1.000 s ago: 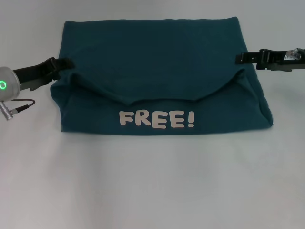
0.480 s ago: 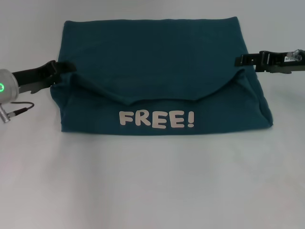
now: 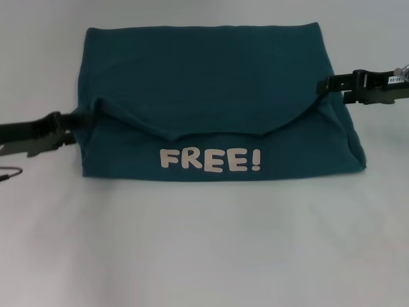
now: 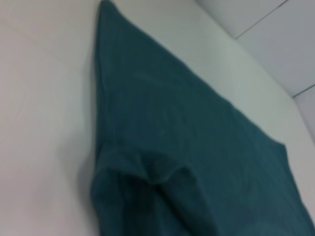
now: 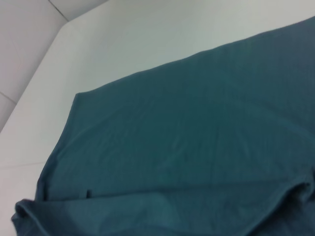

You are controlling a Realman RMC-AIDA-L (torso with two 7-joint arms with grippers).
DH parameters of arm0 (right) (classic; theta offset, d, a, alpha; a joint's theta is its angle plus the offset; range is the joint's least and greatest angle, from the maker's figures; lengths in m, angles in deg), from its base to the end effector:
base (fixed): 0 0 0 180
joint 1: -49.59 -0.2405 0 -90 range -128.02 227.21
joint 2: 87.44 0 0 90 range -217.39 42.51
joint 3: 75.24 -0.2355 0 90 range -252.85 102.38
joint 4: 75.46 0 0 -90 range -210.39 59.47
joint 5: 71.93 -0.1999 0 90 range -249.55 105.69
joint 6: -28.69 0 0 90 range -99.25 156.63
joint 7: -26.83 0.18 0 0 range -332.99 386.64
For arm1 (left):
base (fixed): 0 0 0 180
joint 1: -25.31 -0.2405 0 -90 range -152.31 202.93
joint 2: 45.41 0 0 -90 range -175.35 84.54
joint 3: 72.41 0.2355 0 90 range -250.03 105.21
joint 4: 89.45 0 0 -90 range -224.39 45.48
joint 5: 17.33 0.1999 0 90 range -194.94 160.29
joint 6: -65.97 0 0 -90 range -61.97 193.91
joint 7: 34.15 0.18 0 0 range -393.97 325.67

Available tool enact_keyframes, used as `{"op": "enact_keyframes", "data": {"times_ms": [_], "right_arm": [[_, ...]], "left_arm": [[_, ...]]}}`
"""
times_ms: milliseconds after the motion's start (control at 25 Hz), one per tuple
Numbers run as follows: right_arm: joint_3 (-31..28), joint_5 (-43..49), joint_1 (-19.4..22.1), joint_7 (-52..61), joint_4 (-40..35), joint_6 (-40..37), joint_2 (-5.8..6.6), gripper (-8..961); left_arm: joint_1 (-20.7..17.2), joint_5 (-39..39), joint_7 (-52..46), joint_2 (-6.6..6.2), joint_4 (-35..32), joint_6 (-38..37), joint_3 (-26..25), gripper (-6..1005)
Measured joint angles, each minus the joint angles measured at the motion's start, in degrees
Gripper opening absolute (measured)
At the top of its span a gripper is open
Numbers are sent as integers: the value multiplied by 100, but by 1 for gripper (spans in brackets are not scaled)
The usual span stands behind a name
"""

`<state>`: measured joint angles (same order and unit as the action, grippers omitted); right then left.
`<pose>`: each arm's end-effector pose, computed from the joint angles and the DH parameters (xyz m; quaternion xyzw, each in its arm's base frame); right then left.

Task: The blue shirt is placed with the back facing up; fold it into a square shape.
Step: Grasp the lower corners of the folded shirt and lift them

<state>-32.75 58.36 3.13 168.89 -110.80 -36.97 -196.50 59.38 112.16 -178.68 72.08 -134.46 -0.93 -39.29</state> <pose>0.2297 0.4462 0.0409 -0.7657 0.5749 0.1551 0.2432 -0.2833 0.3979 0.0340 -0.6672 -0.6610 -0.2322 0.2529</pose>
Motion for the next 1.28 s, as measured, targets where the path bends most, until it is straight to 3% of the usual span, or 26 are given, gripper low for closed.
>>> {"op": "enact_keyframes", "data": {"times_ms": [520,960,1280], "right_arm": [[8,14,50,75,18,-289,52,857],[-20,-7,47,76,4,-339,71,856],[-23,-14,20,76,21,-342,69,856]], "left_arm": [[-68,270,649,12,4,-119,17,594],[-35,423,727,62,290,504,142,594],[-26,423,737,93,359,553,176,593]]}}
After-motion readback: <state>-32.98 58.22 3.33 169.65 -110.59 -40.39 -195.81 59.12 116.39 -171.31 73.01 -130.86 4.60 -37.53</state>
